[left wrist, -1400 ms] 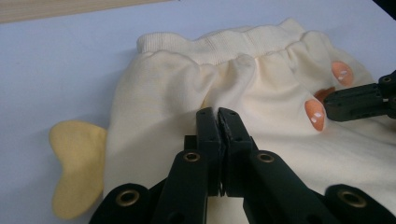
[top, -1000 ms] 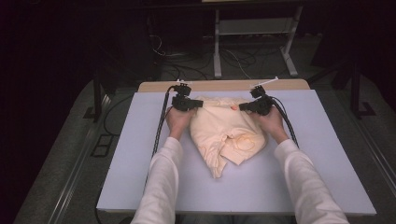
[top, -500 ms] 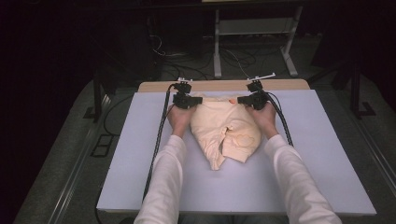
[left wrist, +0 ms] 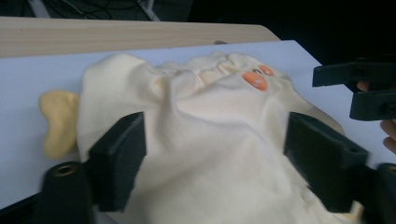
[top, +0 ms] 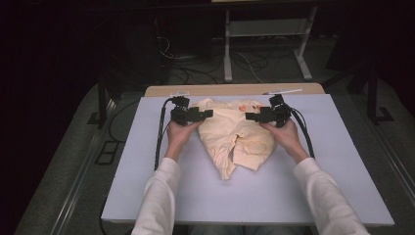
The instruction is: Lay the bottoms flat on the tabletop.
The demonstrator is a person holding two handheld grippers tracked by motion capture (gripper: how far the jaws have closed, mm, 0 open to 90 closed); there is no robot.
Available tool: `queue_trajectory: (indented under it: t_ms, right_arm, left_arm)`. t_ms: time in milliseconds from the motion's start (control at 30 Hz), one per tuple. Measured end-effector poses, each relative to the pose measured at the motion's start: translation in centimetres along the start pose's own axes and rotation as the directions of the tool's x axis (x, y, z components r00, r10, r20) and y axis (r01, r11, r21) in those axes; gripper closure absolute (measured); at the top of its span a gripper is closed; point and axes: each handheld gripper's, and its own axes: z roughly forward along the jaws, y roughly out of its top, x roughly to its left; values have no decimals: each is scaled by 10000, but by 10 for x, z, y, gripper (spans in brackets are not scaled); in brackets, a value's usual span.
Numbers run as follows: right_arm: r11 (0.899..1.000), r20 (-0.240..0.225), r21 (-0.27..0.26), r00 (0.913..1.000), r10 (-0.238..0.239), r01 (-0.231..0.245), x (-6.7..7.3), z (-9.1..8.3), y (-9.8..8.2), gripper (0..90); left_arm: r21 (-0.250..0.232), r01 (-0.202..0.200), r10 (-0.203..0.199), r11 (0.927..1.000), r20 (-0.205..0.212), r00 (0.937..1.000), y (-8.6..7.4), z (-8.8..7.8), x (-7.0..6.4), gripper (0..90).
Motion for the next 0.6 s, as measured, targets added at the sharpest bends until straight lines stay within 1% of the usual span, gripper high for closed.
queue_trajectory:
  t_ms: [100, 167, 200, 267, 333, 367, 433, 467, 533, 567, 600]
  right_arm:
    - [9997, -393, 226, 9992, -105, 114, 6, -5, -10, 36]
    - [9988, -585, 458, 9982, -162, 189, 11, -7, -16, 13]
    - [9982, -744, 550, 9970, -193, 234, 13, -9, -21, 9]
    - [9969, -800, 692, 9963, -318, 374, 18, -11, -27, 0]
    - [9963, -978, 668, 9941, -466, 533, 24, -14, -33, 0]
    - [9957, -1030, 711, 9933, -521, 596, 27, -15, -35, 0]
    - [9920, -1003, 836, 9912, -858, 943, 32, -18, -39, 0]
    - [9901, -976, 912, 9904, -976, 1066, 35, -19, -41, 0]
    - [9883, -1003, 1036, 9898, -1015, 1118, 39, -22, -44, 0]
    - [9875, -984, 1086, 9898, -1033, 1139, 41, -23, -45, 0]
    - [9868, -942, 1080, 9894, -1104, 1204, 43, -24, -47, 0]
  left_arm:
    - [-78, -19, 21, 10000, 279, 9996, -9, -8, -3, 79]
    - [105, -150, 147, 9998, 360, 9992, -15, -12, -7, 11]
    - [143, -227, 222, 9996, 342, 9992, -17, -13, -9, 0]
    - [198, -452, 443, 9988, 428, 9981, -21, -18, -14, 0]
    - [63, -463, 459, 9989, 548, 9974, -25, -22, -18, 0]
    - [109, -537, 530, 9985, 578, 9969, -26, -24, -20, 0]
    - [87, -690, 684, 9976, 546, 9962, -29, -28, -24, 0]
    - [116, -686, 678, 9976, 561, 9961, -30, -29, -26, 0]
    - [123, -670, 662, 9977, 543, 9963, -33, -31, -29, 0]
    - [106, -597, 590, 9982, 522, 9969, -36, -32, -30, 0]
    - [195, -534, 523, 9984, 555, 9971, -39, -33, -32, 0]
